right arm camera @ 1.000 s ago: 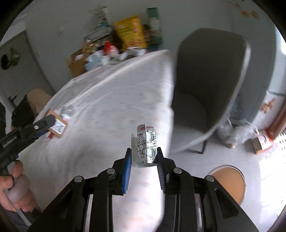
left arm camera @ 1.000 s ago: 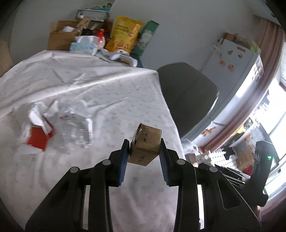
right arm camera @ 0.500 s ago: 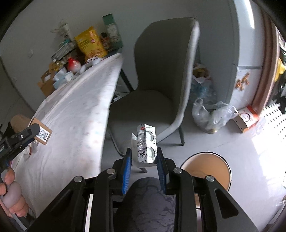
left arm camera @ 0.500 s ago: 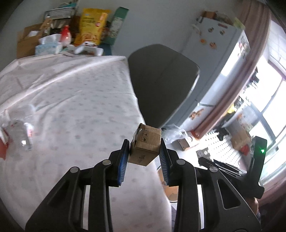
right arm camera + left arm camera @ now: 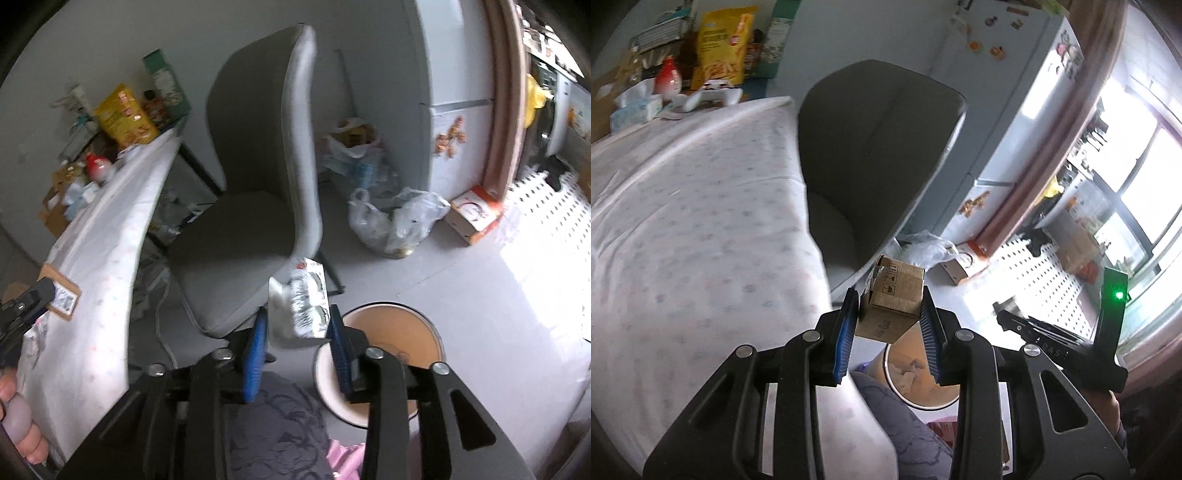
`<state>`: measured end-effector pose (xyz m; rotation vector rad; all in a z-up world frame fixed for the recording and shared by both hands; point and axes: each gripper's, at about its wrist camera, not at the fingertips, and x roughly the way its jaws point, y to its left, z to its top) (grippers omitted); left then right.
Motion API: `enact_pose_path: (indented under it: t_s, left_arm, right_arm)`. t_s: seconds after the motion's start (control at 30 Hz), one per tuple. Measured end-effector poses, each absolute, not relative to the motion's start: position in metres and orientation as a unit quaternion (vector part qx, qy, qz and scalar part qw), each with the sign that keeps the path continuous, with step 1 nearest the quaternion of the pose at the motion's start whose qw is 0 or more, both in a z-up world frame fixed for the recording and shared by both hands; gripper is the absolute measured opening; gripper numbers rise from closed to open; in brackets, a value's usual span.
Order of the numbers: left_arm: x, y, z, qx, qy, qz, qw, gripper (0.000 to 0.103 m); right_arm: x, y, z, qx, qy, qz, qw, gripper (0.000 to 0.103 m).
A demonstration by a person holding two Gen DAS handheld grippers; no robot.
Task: Collect trash
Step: 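Carry the cardboard box and blister pack with both grippers over the bin, then open both grippers to drop the box and blister pack into the bin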
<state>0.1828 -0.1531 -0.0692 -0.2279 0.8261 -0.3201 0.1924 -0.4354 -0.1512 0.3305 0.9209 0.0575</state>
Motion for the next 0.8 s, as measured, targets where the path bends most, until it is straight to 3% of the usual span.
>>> enact_pose_path:
  t_s: [0.03,0.13,0.8]
  left_arm:
    - [0.184,-0.158,-0.07,-0.107,0.401,-0.158,0.896,0.033]
    - [0.189,-0.173,-0.073,-0.098,0.409,-0.168,0.892,0.033]
    - [0.223,-0.299,-0.112,-0.034,0.475,-0.249,0.844,0.033]
  right_arm:
    - [0.19,-0.442,-0.152,0.166,0.434,0.019,0.885,0.068]
    - [0.188,-0.459,-0.156,0.178,0.433,0.006,0.883,0.07]
    - [0.16,-0.562,-0.186,0.251,0.42,-0.077,0.869,0.075]
